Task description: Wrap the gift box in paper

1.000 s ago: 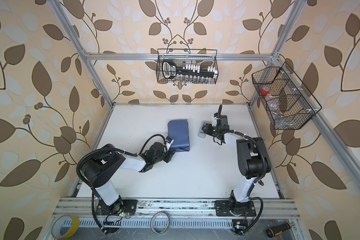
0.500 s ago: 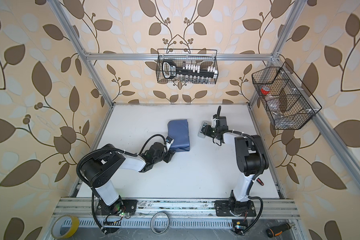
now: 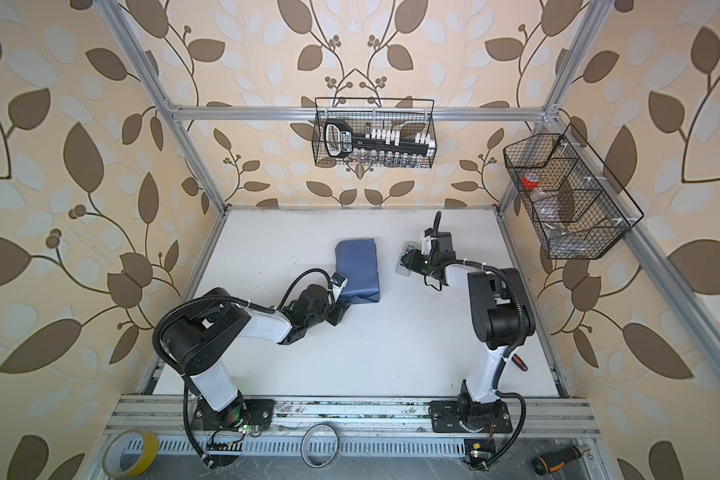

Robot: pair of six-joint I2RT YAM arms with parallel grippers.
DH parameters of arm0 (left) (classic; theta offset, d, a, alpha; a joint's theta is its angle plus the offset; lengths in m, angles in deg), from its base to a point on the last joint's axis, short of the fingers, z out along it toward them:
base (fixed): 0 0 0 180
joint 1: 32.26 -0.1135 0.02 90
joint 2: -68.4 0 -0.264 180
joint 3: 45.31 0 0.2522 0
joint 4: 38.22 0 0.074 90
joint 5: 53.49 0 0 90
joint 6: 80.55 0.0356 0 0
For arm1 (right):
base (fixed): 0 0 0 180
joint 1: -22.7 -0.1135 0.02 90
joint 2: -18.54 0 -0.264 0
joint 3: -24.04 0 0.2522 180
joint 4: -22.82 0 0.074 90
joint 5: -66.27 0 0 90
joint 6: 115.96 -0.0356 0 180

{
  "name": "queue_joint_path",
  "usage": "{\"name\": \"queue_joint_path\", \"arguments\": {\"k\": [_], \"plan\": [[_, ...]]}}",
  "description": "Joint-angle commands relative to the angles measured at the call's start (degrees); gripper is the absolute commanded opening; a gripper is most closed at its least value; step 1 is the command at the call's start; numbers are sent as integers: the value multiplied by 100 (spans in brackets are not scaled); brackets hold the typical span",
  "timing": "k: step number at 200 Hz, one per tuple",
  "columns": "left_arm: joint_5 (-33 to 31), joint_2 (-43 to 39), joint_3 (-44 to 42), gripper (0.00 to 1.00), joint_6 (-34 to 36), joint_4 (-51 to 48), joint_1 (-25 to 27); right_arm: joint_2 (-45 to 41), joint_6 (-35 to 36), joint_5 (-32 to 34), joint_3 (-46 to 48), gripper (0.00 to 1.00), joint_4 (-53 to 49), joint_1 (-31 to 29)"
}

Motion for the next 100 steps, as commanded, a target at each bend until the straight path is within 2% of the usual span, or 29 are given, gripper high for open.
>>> {"name": "queue_joint_path", "arguments": {"k": [1,100], "plan": [[74,-20,32,53,-65,173,-44,208,-76,-42,-140,38,-17,-13],[80,-39,21,53,-61,176,-57,311,-542,-368,74,34,421,117]]}}
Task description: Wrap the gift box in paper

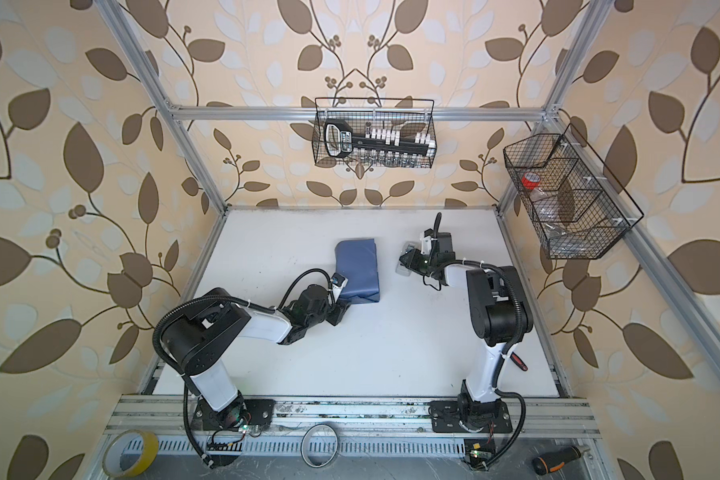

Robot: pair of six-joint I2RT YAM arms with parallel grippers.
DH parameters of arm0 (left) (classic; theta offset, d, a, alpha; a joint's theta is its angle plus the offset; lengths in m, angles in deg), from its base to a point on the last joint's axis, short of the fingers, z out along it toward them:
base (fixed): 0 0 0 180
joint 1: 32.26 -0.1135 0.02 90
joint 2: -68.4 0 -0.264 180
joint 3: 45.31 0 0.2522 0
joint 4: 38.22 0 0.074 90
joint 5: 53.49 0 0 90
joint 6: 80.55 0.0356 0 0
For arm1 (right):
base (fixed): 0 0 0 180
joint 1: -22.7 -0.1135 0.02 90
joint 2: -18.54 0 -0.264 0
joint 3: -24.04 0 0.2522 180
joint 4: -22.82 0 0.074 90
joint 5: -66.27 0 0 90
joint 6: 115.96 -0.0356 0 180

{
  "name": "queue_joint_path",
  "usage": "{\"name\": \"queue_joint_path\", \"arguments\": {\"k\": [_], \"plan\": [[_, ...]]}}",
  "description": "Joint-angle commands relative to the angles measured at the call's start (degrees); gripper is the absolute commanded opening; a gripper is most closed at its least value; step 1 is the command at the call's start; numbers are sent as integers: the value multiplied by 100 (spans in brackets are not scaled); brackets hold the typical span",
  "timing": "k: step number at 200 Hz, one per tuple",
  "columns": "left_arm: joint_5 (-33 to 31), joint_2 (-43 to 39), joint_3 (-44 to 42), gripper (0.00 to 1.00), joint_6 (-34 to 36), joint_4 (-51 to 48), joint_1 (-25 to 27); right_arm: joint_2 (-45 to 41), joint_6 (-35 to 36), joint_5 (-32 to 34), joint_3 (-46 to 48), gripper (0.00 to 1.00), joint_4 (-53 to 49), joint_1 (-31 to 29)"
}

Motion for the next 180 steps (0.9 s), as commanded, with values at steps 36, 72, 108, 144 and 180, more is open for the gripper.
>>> {"name": "queue_joint_path", "arguments": {"k": [36,72,108,144,180], "plan": [[81,-42,30,53,-61,177,-53,17,-354,-97,250,34,262,140],[81,-32,37,53,-61,173,-64,-10,-575,-153,432,35,431,158],[88,-42,32,53,-52,174,-66,59,-878,-145,518,36,539,168],[91,-43,32,53,-52,173,-65,4,-1246,-153,617,36,622,194],[88,-41,26,53,-52,182,-62,97,-1538,-218,625,36,642,203]]}}
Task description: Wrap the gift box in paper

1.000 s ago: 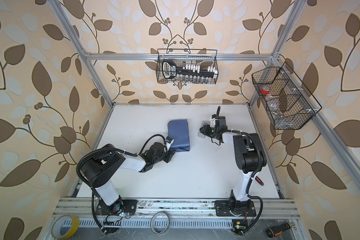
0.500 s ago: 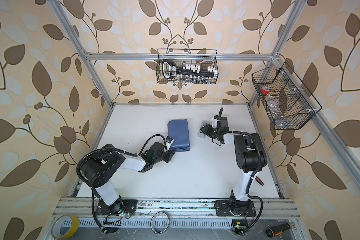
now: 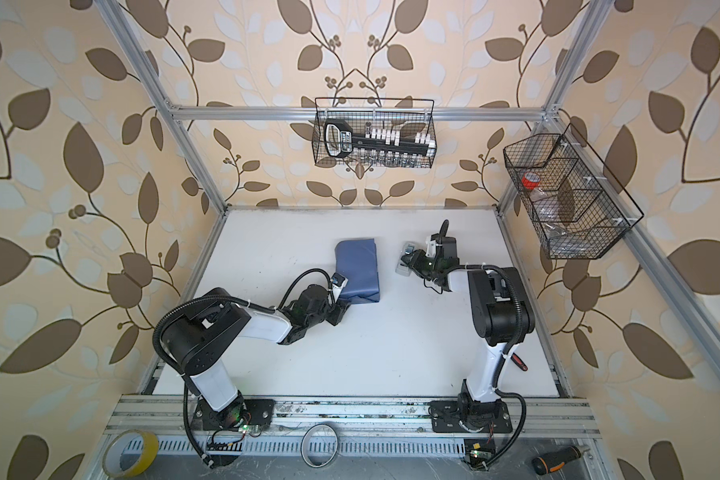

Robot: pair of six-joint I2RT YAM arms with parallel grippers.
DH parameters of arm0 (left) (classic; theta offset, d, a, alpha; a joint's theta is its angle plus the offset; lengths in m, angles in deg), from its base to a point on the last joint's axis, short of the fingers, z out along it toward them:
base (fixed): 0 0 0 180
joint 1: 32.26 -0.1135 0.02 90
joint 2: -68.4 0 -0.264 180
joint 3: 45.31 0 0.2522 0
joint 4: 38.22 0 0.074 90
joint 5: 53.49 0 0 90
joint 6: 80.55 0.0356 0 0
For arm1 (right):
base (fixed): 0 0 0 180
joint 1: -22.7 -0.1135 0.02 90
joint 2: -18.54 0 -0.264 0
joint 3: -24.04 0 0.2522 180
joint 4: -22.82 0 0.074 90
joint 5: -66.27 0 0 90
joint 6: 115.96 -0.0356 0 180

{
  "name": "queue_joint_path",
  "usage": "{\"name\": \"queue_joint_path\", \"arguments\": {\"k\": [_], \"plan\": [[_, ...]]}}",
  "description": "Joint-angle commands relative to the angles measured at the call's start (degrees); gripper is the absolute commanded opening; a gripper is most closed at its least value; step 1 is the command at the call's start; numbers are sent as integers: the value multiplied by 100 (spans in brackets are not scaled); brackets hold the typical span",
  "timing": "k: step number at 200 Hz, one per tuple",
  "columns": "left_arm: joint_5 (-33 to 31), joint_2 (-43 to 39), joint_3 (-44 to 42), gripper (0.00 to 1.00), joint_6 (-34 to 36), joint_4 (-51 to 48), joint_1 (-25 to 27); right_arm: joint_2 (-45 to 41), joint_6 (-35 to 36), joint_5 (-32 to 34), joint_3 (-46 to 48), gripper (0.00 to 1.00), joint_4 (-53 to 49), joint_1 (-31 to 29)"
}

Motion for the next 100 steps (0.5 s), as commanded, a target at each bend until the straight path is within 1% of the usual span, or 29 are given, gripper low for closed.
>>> {"name": "queue_joint_path", "arguments": {"k": [1,42,100], "plan": [[87,-42,27,53,-52,182,-64,107,-337,90,157,36,-227,52],[96,-52,25,53,-52,194,-70,239,-734,-57,210,37,12,97],[95,-43,10,53,-61,202,-71,433,-1103,-308,219,36,352,122]]}}
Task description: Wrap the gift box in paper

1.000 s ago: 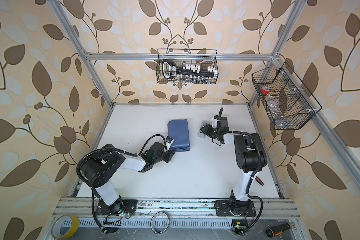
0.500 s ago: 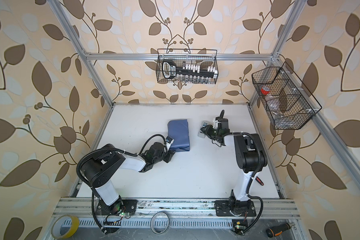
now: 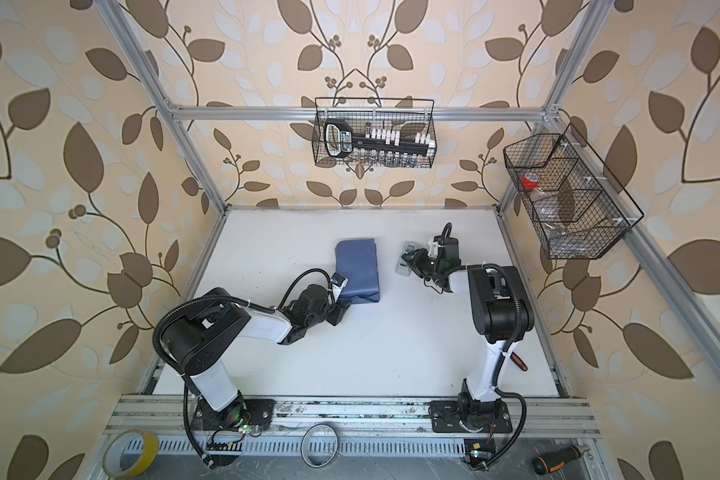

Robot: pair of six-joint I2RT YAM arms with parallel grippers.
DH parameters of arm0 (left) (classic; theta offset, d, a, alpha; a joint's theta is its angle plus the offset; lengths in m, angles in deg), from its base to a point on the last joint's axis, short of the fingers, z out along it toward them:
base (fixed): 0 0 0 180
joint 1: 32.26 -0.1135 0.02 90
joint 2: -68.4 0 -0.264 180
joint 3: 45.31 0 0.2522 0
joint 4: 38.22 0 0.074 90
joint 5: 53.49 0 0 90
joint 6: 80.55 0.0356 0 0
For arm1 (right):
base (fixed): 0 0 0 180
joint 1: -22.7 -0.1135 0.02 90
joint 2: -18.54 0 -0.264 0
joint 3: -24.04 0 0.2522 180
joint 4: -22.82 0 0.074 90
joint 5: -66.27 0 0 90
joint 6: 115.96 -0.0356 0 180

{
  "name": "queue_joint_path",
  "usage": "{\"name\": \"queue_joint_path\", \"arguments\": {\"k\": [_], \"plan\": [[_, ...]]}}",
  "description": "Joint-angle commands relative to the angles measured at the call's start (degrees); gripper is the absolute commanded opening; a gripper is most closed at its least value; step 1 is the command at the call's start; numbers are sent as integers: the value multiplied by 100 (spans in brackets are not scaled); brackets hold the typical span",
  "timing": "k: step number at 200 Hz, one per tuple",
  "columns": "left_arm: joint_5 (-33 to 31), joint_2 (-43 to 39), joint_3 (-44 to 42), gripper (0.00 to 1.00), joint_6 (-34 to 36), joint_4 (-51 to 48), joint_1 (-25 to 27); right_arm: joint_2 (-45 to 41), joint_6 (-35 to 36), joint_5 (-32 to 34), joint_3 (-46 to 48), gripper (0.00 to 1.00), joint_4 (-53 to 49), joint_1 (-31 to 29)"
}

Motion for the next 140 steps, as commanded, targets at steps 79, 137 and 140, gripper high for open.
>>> {"name": "queue_joint_path", "arguments": {"k": [79,137,140], "plan": [[86,-52,1,53,-62,202,-75,366,-535,-208,239,26,296,49],[100,-43,10,53,-65,191,-79,349,-508,-287,266,19,383,48],[97,-43,11,53,-61,191,-82,346,-512,-290,272,18,389,51]]}}
